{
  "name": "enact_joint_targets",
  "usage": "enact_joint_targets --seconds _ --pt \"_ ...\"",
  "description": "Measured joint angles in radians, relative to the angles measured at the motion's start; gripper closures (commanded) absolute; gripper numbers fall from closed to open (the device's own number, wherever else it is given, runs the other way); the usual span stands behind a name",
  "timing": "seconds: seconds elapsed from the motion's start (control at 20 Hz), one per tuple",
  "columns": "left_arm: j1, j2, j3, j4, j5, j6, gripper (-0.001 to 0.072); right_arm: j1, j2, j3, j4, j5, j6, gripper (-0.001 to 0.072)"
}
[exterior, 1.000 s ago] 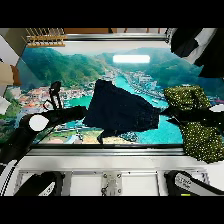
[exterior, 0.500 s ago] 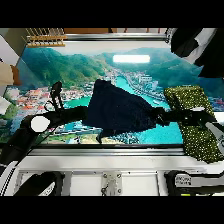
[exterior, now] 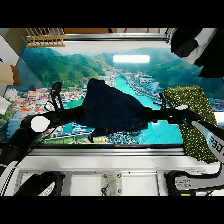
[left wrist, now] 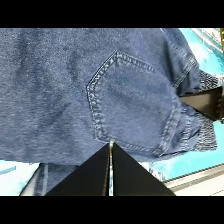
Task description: Fold the clothes and pants, and hang the long-sleeved shirts on hangers.
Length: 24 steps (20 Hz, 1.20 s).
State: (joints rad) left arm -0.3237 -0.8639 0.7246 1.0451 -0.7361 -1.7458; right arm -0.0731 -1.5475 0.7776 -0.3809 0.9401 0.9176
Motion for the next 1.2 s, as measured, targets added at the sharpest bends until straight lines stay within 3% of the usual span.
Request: enact_joint_targets --seconds 0.3,0.7,0.95,1.2 --pt "0.0 0.0 0.0 0.001 -0.004 0.0 0.0702 0.0 0.056 0.114 -0.016 -0.029 0.014 0.0665" --pt "0.0 0.0 0.0 0.002 -0.004 0.001 0.0702 -0.307 0.161 0.565 -0.171 -0.087 0.352 0.0665" --pt "0.0 0.0 0.0 0.002 -0.005 0.001 0.0702 -0.518 0.237 0.633 -0.294 -0.098 0.525 0.0665" --pt "0.0 0.0 0.0 0.002 -0.005 0.002 0.0702 -0.597 0.338 0.609 -0.589 0.047 0.717 0.0665"
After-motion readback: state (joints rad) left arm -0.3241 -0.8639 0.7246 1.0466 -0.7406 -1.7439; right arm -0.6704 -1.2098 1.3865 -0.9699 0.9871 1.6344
